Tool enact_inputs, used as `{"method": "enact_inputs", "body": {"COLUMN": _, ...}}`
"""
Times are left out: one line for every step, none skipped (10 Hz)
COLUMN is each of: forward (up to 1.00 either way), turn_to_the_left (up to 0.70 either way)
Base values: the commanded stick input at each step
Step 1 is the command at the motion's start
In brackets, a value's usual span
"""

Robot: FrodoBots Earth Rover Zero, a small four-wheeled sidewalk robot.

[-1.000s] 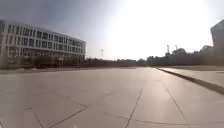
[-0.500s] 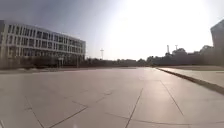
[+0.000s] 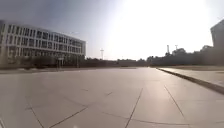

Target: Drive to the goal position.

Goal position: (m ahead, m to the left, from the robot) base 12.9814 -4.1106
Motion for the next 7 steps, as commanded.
{"method": "enact_inputs", "body": {"forward": 0.08, "turn_to_the_left": 0.01}}
{"method": "enact_inputs", "body": {"forward": 0.08, "turn_to_the_left": 0.01}}
{"method": "enact_inputs", "body": {"forward": 0.07, "turn_to_the_left": 0.00}}
{"method": "enact_inputs", "body": {"forward": 0.08, "turn_to_the_left": 0.01}}
{"method": "enact_inputs", "body": {"forward": 0.07, "turn_to_the_left": 0.01}}
{"method": "enact_inputs", "body": {"forward": 0.08, "turn_to_the_left": 0.01}}
{"method": "enact_inputs", "body": {"forward": 0.07, "turn_to_the_left": 0.00}}
